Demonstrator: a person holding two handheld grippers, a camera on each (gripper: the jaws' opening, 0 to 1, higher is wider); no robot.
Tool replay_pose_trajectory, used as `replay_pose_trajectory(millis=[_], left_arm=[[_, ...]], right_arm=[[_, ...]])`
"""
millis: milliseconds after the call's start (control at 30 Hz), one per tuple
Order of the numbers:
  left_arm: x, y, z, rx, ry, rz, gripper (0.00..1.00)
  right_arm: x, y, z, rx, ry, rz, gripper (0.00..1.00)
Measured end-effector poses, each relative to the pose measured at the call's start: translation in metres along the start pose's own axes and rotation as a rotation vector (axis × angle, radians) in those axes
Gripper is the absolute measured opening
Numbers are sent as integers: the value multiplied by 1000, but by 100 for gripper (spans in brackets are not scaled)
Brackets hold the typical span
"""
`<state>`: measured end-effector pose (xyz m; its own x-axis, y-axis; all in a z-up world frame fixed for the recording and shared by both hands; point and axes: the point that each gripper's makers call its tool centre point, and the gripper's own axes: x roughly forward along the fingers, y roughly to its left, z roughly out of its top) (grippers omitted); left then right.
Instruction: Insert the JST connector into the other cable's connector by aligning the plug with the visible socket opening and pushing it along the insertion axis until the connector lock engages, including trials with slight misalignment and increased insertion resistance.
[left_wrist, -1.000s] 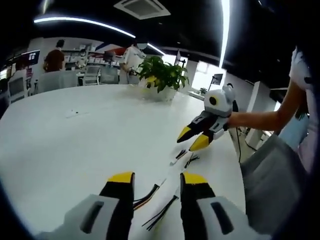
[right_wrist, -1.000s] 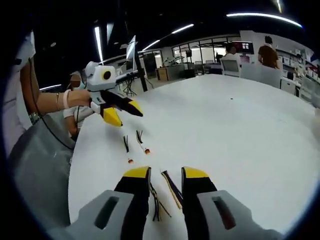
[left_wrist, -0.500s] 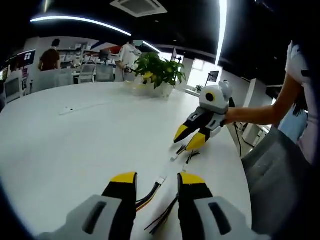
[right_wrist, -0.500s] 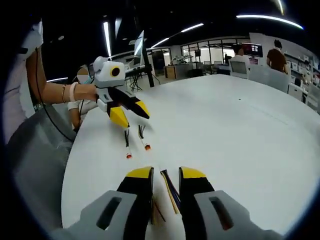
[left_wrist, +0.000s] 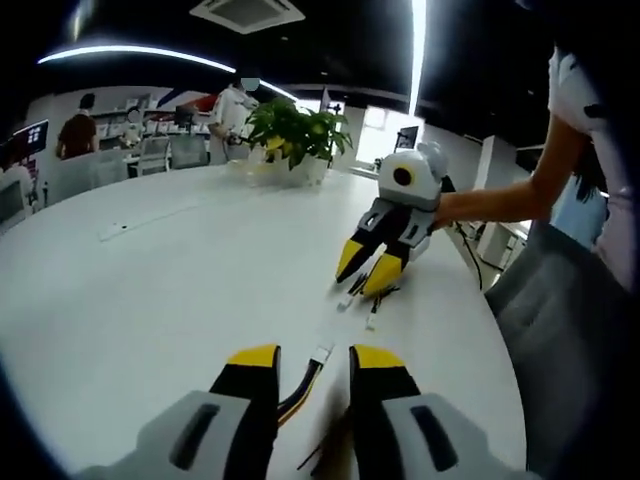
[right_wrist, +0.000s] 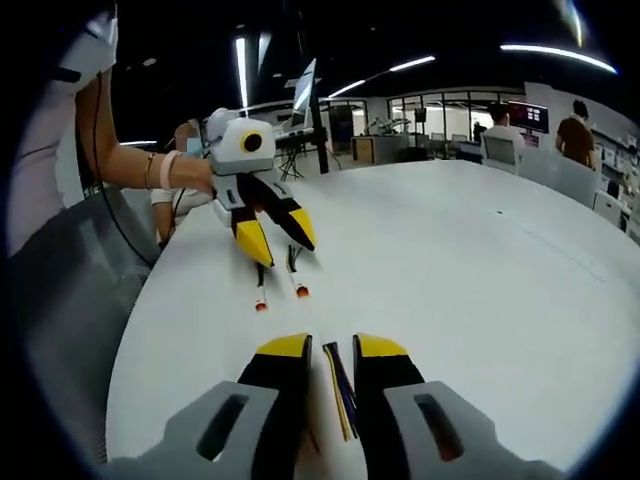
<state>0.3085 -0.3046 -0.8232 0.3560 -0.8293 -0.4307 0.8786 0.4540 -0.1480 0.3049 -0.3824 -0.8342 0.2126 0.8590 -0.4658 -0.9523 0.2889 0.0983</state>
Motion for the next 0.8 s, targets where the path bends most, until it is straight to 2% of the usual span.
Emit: replay_pose_trajectory(millis=[233, 800], left_arm=[[7, 2, -5, 10, 1, -20, 18], [18, -2, -4, 55, -25, -66, 15]], right_arm=[[4, 0, -3, -19, 3, 16, 12], [11, 3, -7, -43, 23, 32, 10]])
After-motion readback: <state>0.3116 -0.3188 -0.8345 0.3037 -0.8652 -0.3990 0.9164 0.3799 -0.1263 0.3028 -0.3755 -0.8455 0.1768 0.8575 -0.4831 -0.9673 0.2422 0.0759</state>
